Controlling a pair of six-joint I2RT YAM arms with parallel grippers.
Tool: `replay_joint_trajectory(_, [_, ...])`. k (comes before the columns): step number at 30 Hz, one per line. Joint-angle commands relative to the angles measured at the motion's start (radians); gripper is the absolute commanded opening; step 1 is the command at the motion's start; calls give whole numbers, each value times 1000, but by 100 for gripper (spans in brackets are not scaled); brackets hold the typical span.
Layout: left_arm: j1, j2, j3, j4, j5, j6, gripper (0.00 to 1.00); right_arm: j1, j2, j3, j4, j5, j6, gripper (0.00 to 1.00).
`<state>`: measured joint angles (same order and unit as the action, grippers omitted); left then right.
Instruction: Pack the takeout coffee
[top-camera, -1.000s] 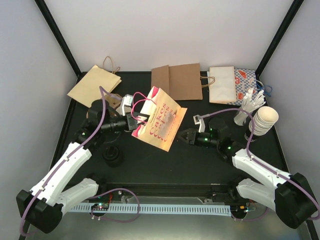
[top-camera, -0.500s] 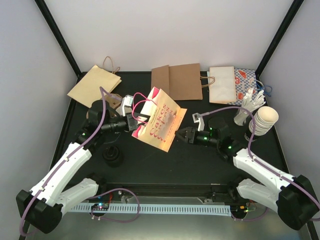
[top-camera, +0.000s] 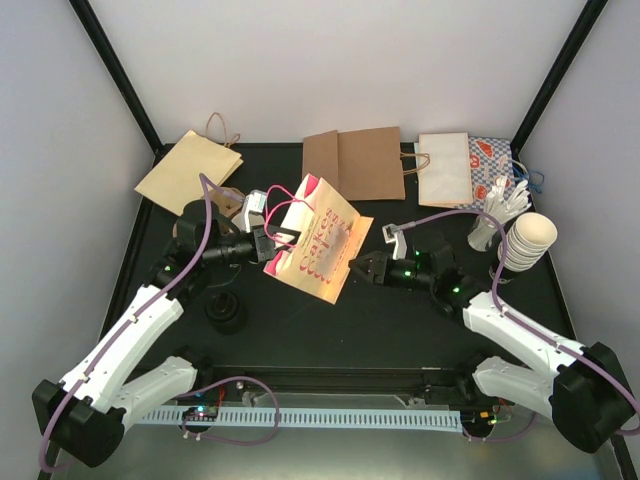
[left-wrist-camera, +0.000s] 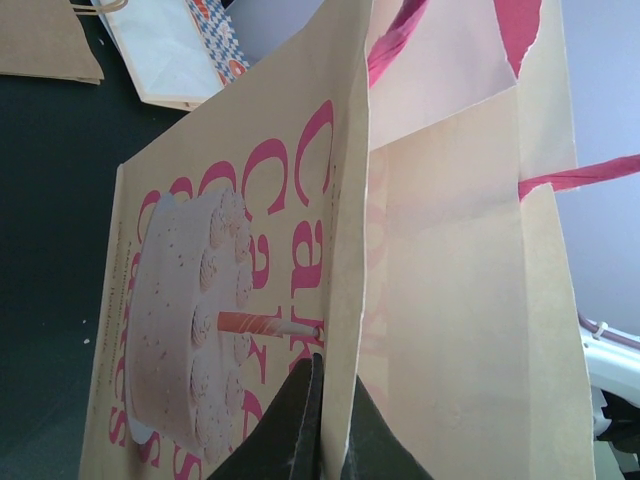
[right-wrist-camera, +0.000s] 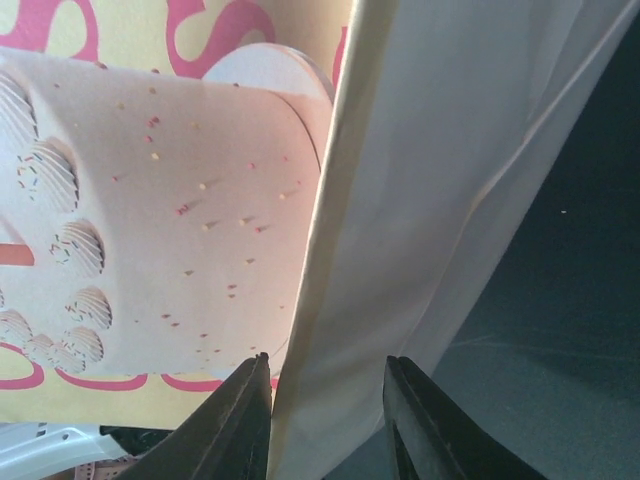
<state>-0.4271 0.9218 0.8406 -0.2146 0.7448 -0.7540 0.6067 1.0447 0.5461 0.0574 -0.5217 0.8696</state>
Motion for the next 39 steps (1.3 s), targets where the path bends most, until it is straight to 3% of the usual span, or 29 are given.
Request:
replay_joint_trajectory(1, [-7,-18,3,38,12,-7,1,7,3,33,0,18,-13,34])
replay_joint_trajectory(22, [-10,-12,6,43,8,-7,2,7,27,46,-58,14,-15,28])
replay_joint_trajectory(26, [-10,-11,7,44,8,-6,2,8,28,46,-87,25,-26,22])
replay_joint_trajectory(31, [-10,-12,8,43,9,-5,2,8,19,40,-124,42,-38,2])
replay_joint_trajectory(39, [-4,-20,25,-4,-23,28,2,6,-51,12,-152,55,-41,1])
